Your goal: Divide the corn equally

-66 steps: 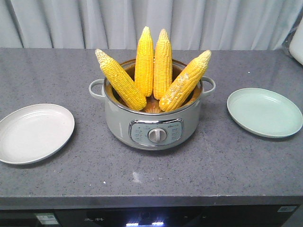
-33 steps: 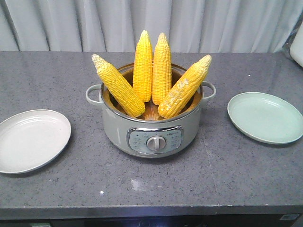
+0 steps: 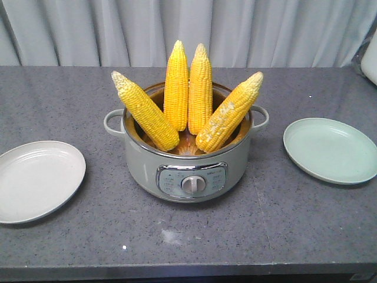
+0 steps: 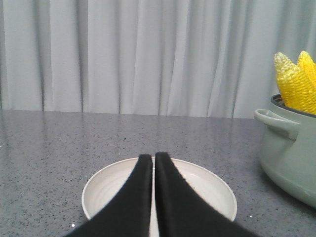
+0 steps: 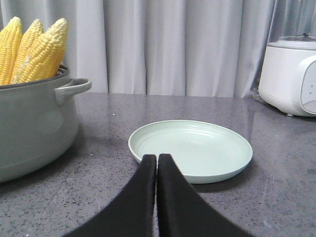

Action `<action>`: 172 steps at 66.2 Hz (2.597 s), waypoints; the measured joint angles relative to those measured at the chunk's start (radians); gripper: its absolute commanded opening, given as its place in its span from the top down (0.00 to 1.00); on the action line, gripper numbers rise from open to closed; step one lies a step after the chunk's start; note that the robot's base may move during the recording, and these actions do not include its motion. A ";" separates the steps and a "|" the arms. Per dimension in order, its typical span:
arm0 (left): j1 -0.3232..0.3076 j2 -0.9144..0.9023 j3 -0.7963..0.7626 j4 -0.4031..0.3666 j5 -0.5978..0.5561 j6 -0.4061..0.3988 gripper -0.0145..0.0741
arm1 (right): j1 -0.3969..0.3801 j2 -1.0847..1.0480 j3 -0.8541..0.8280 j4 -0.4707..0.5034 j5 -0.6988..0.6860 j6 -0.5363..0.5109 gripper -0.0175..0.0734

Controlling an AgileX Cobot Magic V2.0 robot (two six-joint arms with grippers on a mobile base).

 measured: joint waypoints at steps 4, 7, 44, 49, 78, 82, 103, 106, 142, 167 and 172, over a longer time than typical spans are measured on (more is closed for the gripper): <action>0.000 0.000 0.000 0.000 0.000 0.000 0.84 | 0.000 0.000 0.000 0.000 0.000 0.000 0.81; 0.000 0.000 0.000 0.000 0.000 0.000 0.84 | 0.000 0.000 0.000 0.000 0.000 0.000 0.81; 0.000 0.000 0.000 0.000 0.000 0.000 0.84 | 0.000 0.000 0.000 0.000 0.000 0.000 0.81; 0.000 0.000 0.000 0.000 0.000 0.000 0.84 | 0.000 0.000 0.000 0.000 0.000 0.000 0.81; 0.000 0.000 0.000 0.000 0.000 0.000 0.84 | 0.000 0.000 0.000 0.000 0.000 0.000 0.81; 0.000 0.000 0.000 0.000 0.000 0.000 0.84 | 0.000 0.000 0.000 0.000 0.000 0.000 0.81; 0.000 0.000 0.000 0.000 0.000 0.000 0.84 | 0.000 0.000 0.000 0.000 0.000 0.000 0.81; 0.000 0.000 0.000 0.000 0.000 0.000 0.84 | 0.000 0.000 0.000 0.000 0.000 0.000 0.81; 0.000 0.097 -0.467 0.000 0.078 -0.022 0.84 | 0.000 0.131 -0.417 0.027 0.216 0.009 0.81; 0.000 0.568 -0.864 0.000 0.517 -0.022 0.84 | 0.000 0.594 -0.826 0.051 0.563 0.008 0.81; 0.000 0.628 -0.868 0.000 0.563 -0.022 0.84 | 0.000 0.660 -0.827 0.052 0.581 0.008 0.81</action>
